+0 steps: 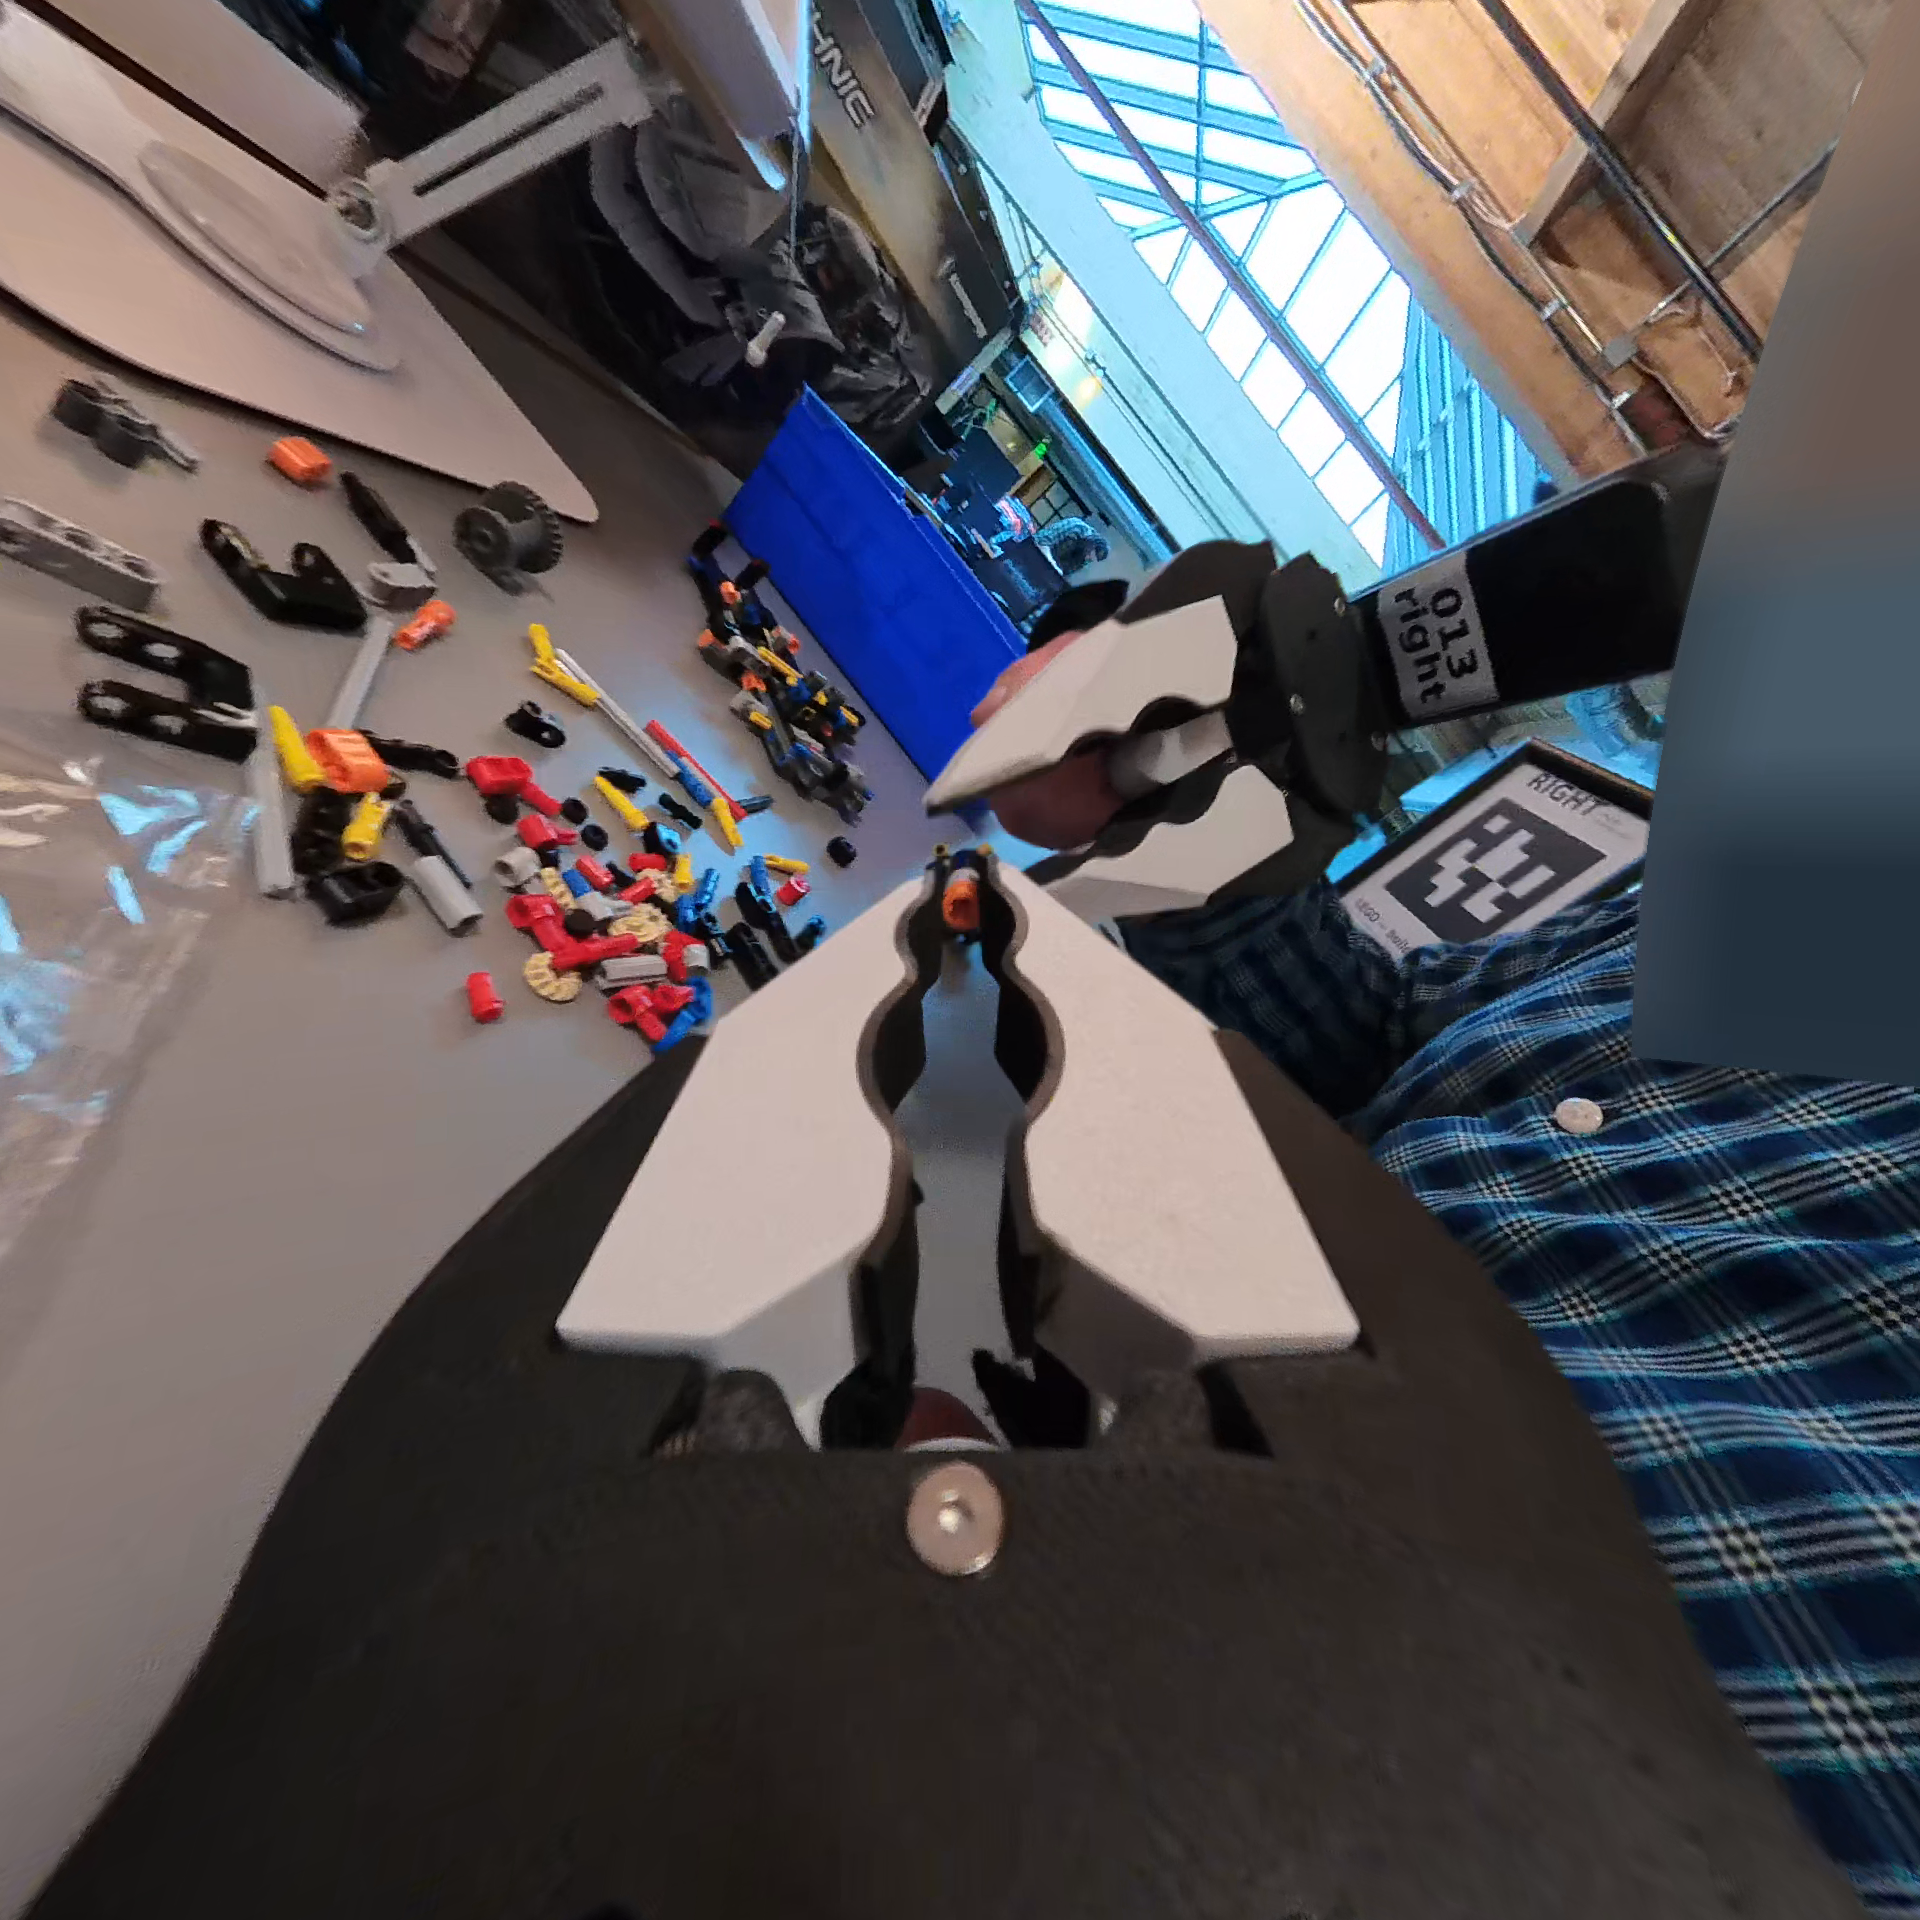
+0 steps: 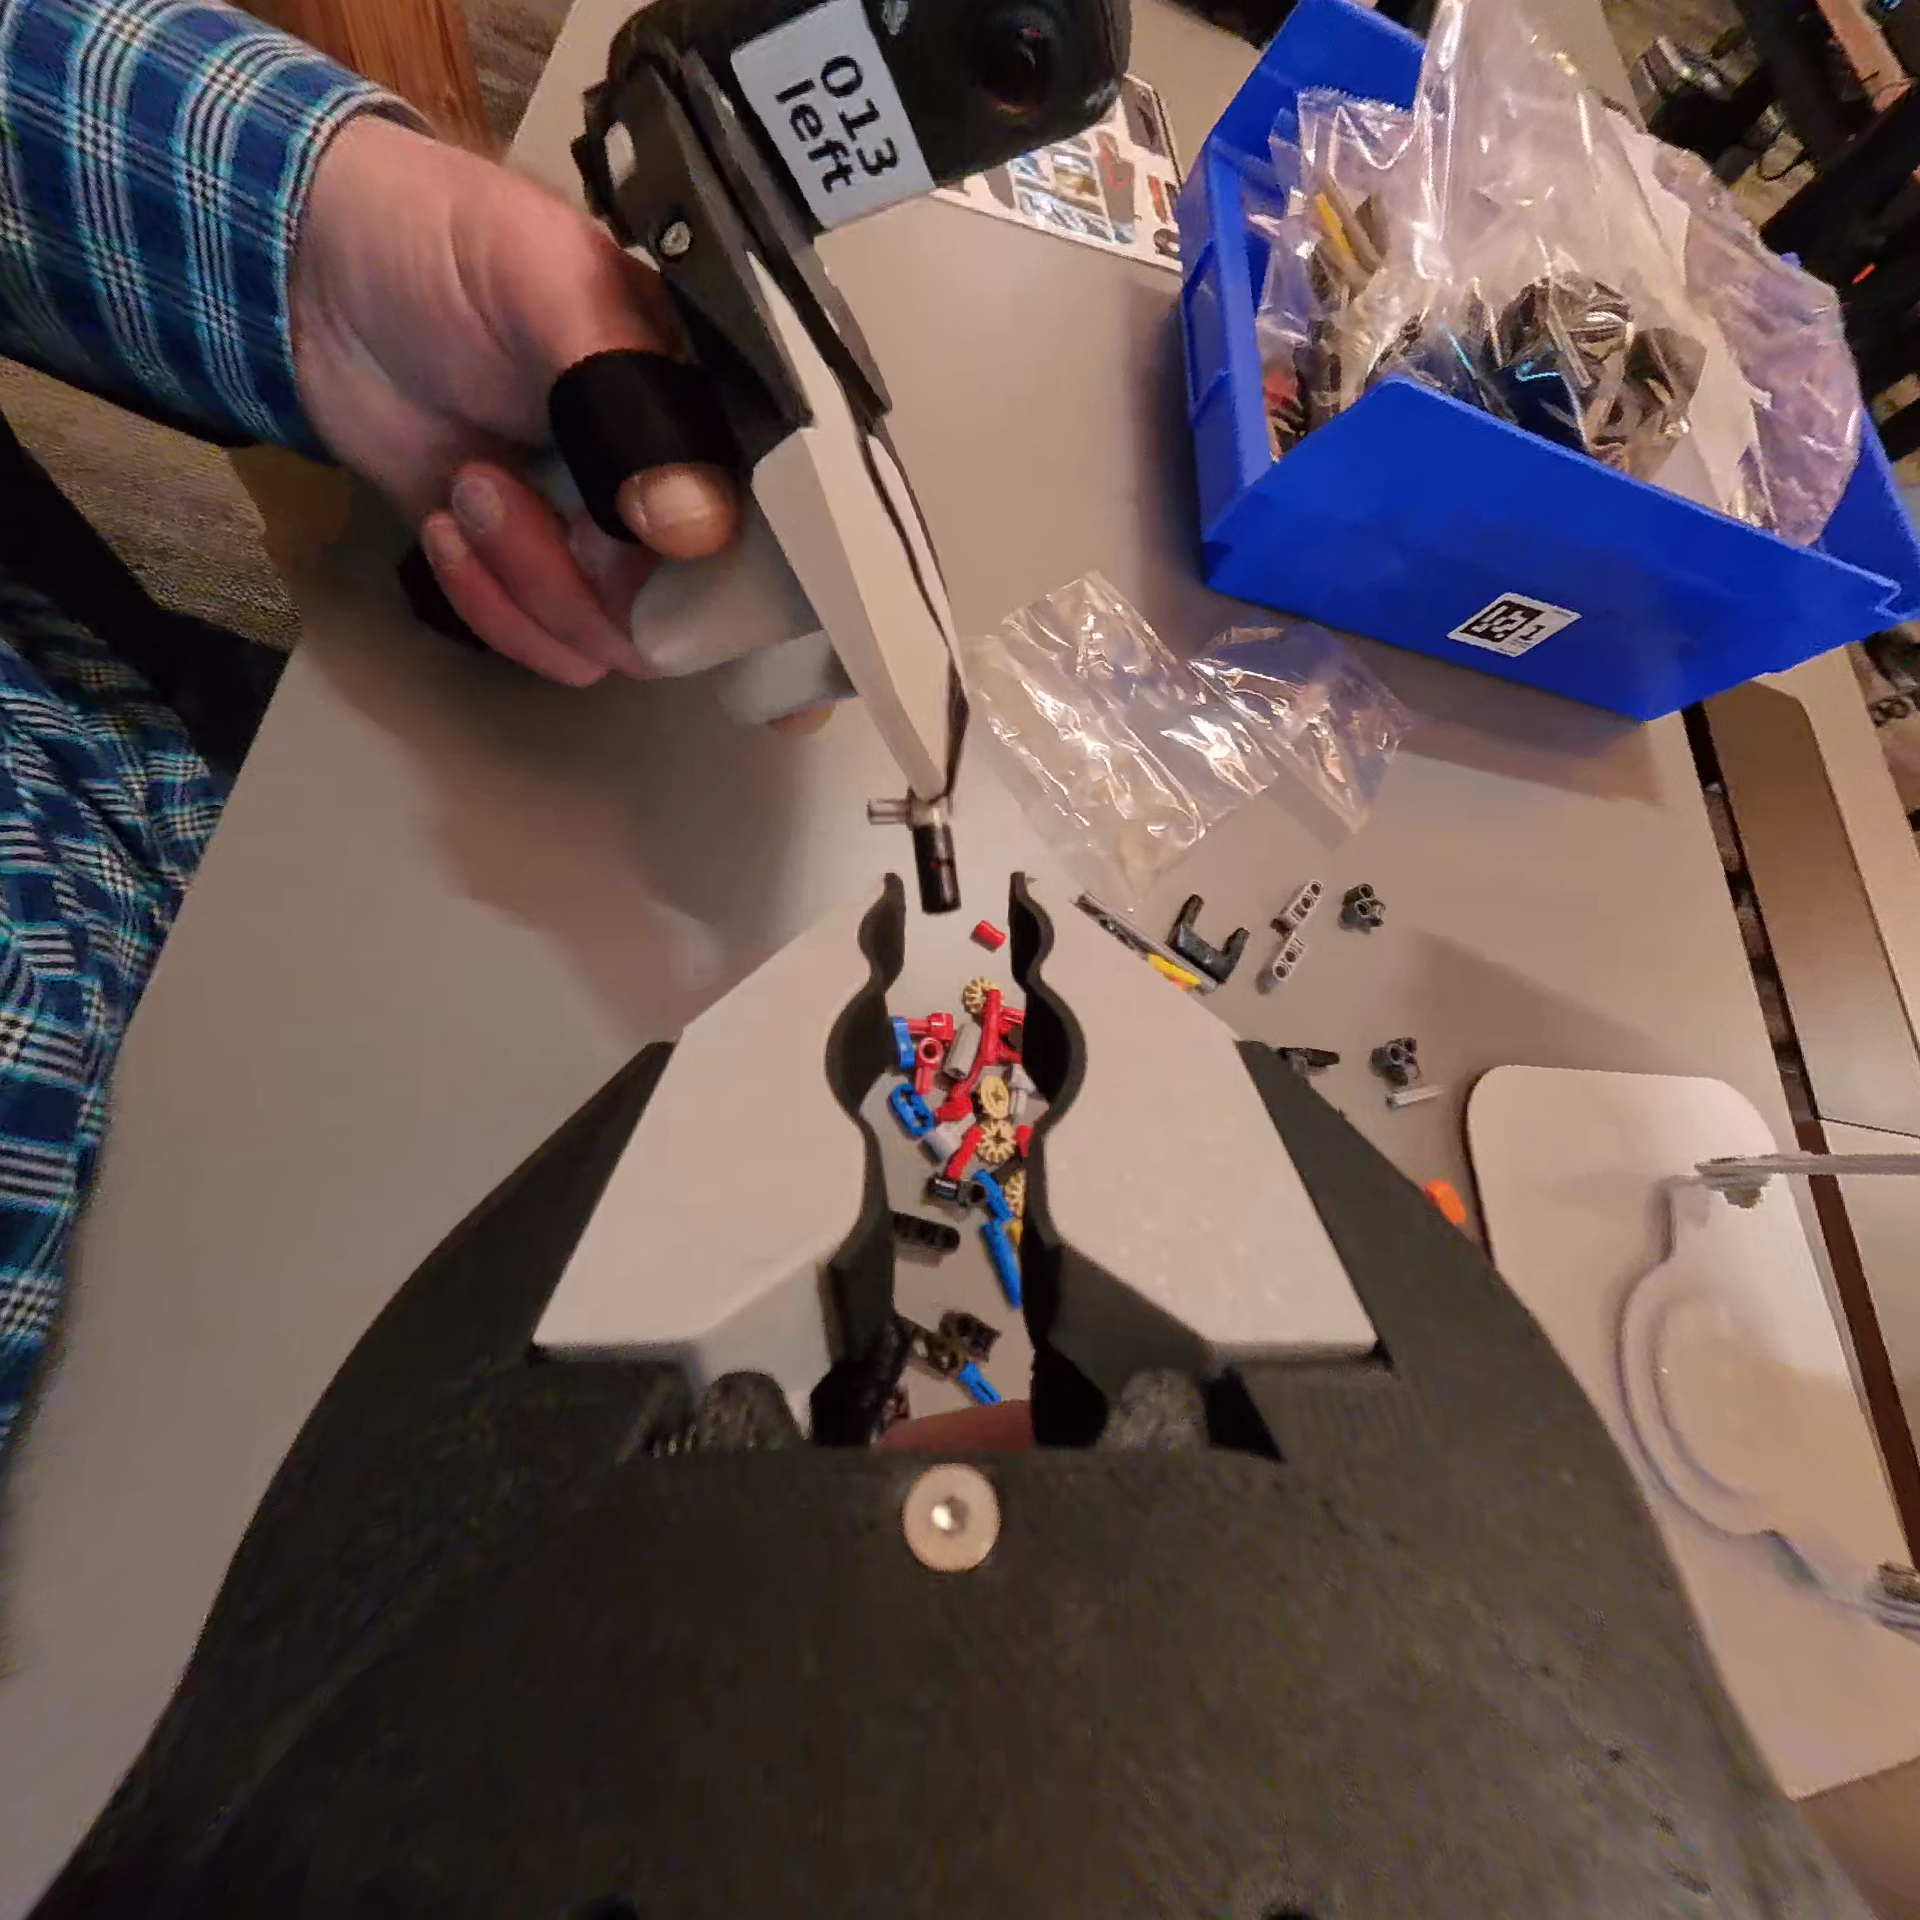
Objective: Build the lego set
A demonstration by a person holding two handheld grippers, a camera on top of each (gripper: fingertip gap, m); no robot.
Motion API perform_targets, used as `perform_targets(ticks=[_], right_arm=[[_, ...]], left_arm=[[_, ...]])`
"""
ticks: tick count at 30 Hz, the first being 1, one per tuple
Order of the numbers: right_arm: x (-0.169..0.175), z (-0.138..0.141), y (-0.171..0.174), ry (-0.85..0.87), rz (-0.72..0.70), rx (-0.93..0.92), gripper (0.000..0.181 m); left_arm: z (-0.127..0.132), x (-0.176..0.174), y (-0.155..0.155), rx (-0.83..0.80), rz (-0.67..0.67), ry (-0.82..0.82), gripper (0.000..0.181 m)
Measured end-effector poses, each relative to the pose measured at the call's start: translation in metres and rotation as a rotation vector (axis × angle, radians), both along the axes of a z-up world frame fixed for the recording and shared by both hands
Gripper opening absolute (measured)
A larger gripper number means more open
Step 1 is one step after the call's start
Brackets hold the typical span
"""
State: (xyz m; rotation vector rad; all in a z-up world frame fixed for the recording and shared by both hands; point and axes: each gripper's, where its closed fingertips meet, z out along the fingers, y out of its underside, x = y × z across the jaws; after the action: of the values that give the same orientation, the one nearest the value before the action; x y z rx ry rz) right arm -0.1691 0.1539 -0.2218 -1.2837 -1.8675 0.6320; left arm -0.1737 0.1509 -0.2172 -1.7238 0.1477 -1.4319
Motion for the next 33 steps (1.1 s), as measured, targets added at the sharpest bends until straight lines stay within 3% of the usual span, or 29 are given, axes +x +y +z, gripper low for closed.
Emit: perform_targets(ticks=[3,9,15,23,33], right_arm=[[0.002,0.0,-0.005,0.018,-0.012,0.033,0.005],[0.013,0.004,-0.01,0.043,-0.047,0.024,0.004],[0.029,0.004,-0.013,0.056,-0.099,-0.026,0.004],[0.052,0.004,-0.013,0.058,-0.167,-0.078,0.004],[0.068,0.005,-0.016,0.073,-0.2,-0.135,0.005]], left_arm=[[0.004,0.006,-0.002,0.006,-0.009,-0.01,0.004],[0.01,0.017,-0.005,0.028,-0.042,-0.034,0.004],[0.027,0.019,-0.004,0.162,0.009,0.022,0.012],[0.02,0.039,-0.011,0.355,0.002,0.341,0.025],[0.009,0.069,-0.015,0.507,-0.061,0.583,0.027]])
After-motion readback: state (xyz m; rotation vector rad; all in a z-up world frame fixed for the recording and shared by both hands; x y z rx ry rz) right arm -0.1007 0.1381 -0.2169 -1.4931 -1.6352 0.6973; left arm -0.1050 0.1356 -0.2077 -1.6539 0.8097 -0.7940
